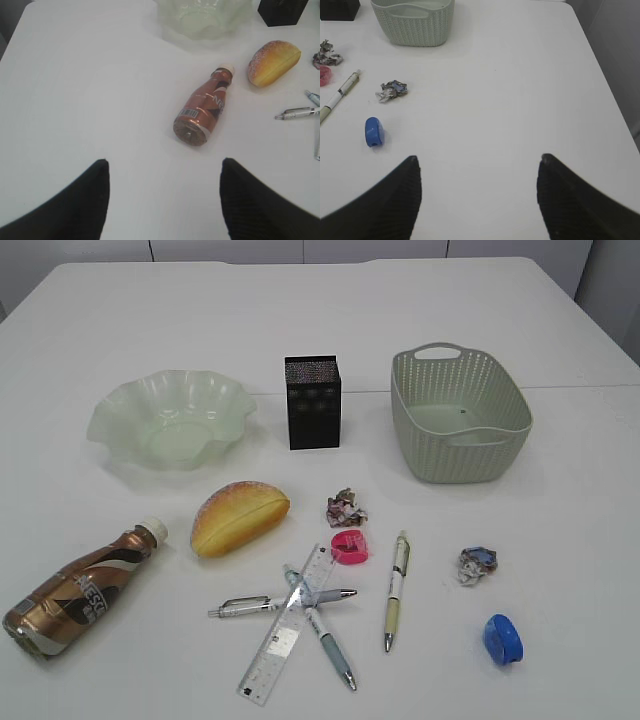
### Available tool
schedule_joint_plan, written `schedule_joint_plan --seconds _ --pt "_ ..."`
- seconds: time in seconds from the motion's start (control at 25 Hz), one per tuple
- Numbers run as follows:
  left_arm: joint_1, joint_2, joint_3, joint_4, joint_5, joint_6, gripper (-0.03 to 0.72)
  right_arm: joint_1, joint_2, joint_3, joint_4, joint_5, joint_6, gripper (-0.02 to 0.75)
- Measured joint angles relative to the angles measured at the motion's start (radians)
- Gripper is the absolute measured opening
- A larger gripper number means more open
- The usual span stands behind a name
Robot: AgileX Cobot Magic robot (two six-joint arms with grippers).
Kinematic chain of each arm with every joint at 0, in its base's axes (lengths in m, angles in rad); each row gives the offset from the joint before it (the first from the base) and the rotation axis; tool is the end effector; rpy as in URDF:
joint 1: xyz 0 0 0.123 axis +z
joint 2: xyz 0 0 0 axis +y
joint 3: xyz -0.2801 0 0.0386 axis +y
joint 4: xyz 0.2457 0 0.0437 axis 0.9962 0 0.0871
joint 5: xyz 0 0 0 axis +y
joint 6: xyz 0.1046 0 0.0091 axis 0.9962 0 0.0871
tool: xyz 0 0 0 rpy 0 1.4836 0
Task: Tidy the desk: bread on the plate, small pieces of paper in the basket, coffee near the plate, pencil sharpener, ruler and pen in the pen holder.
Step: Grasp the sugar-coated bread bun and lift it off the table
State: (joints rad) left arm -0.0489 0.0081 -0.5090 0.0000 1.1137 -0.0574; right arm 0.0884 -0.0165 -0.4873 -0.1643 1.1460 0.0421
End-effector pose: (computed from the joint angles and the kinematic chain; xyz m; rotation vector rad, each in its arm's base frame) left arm 0.0055 -0.0003 0.2675 -0.0089 2.0970 -0.0642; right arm 0.0032 -0.0154 0.2596 -0.0324 2.1160 -0.1215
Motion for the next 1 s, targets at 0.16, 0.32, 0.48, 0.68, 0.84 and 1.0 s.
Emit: schedule_joint_plan --seconds 0.16,0.32,0.48,0.68,0.84,1.0 --pt "0.0 0.0 0.0 0.0 0.0 0.0 0.497 0.0 0.0 0.0 0.0 0.0 0.0 0.56" --pt "0.0 0.0 0.0 0.0 0.0 0.0 0.497 0.0 0.0 0.0 0.0 0.0 0.0 0.56" --pt "0.0 0.0 0.0 0.0 0.0 0.0 0.497 0.0 0.0 0.0 0.0 0.0 0.0 0.559" --pt "0.0 0.026 -0.063 0.0 0.041 0.034 0.497 0.0 0.0 0.0 0.0 0.0 0.0 0.559" --pt "0.0 0.128 -0.191 -0.014 0.076 0.039 0.497 0.0 0.0 0.0 0.0 0.0 0.0 0.559" --pt "0.0 0.273 -0.317 -0.043 0.146 0.041 0.497 0.0 0.0 0.0 0.0 0.0 0.0 0.56"
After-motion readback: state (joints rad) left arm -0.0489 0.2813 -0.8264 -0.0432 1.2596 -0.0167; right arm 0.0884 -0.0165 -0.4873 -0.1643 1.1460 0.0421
